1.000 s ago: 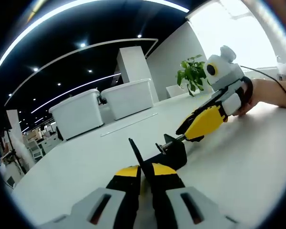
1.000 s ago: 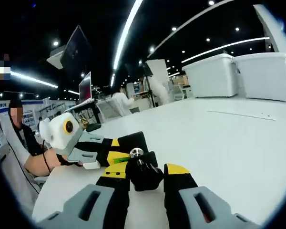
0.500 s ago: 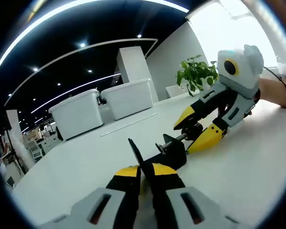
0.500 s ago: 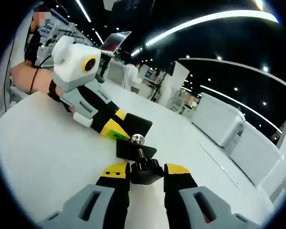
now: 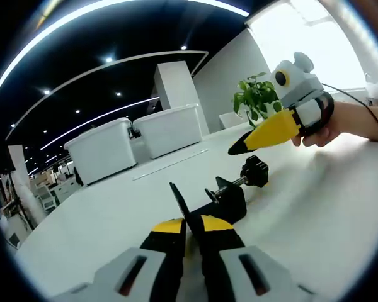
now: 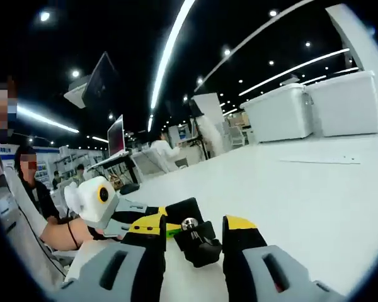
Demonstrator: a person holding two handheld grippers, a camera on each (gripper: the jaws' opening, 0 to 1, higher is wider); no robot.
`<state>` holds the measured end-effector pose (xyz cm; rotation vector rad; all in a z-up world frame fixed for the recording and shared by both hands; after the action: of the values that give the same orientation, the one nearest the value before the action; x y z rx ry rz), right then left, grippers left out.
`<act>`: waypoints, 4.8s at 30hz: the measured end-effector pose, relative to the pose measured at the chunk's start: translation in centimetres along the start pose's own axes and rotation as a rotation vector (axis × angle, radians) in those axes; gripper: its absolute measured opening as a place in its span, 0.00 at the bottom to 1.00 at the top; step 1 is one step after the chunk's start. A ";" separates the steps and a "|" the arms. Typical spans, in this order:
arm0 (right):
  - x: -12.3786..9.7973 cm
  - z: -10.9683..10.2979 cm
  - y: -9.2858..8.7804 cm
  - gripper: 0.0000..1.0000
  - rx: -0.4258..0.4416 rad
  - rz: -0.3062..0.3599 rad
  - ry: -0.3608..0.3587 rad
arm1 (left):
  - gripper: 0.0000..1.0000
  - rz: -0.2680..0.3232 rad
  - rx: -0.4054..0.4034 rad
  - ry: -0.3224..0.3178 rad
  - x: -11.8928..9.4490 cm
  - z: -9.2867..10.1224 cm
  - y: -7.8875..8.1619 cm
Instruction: Clamp the fixed fixture on the desktop, loosen the retaining clip, secure it to the edge of the desk, and tighten the retaining clip.
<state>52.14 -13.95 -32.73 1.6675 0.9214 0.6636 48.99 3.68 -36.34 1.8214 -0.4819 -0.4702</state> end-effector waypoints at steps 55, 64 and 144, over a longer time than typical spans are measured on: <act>-0.2 0.5 -1.0 0.22 -0.028 -0.019 -0.048 | 0.09 0.001 -0.001 -0.008 0.0 0.0 0.1; 0.1 -0.4 -1.4 0.19 -0.041 -0.048 -0.024 | 0.09 -0.001 -0.001 -0.008 0.0 -0.1 0.0; 0.5 -0.4 -1.1 0.23 -0.382 -0.034 -0.052 | 0.08 -0.005 -0.010 -0.005 0.3 -0.1 0.0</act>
<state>51.83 -13.22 -33.72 1.3205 0.7312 0.7202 49.34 3.63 -36.36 1.8121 -0.4781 -0.4802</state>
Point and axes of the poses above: the point that each gripper's makers call its tool centre point, and the gripper's own axes: x roughly forward along the fingers, z roughly to its right, y roughly out of its top, the point moved 8 cm from there along -x, roughly backward along the fingers, and after that the axes turned 5 degrees about z, right-handed, at the moved point
